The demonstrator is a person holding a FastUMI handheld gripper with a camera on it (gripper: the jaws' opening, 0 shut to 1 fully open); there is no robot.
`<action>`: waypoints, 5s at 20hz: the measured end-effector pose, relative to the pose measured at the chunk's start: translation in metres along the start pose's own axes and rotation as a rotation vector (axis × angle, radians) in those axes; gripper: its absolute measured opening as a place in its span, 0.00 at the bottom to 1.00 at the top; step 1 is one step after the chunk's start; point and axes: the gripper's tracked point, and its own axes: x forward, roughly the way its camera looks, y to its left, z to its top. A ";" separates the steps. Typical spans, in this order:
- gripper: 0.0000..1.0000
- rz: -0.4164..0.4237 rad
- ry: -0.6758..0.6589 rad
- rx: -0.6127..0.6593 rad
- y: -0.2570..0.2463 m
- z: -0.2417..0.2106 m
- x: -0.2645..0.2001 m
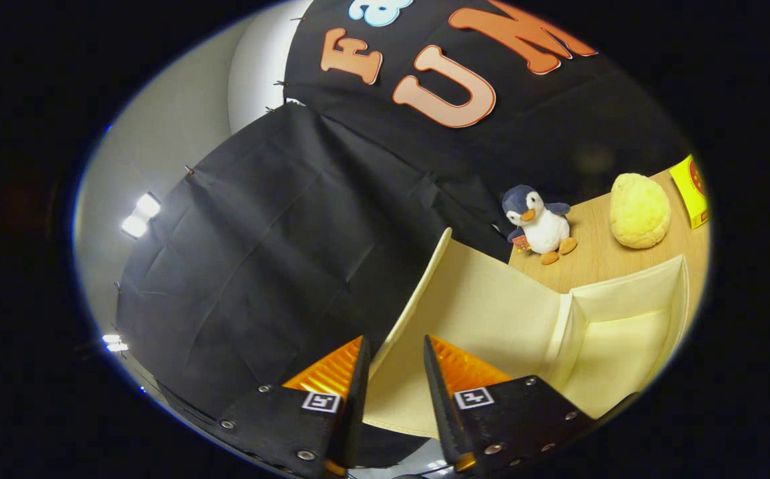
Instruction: Open the storage box then place both shoes into the box .Put the left shoe in first, then the right shoe, with the right side of both shoes facing outward in a uniform manner.
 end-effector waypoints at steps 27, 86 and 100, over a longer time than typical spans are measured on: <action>0.98 -0.702 -0.145 -0.141 -0.243 0.024 -0.215; 0.00 -0.620 0.155 0.227 -0.393 -0.102 -0.295; 0.32 -0.884 0.384 -0.134 -0.399 -0.146 -0.333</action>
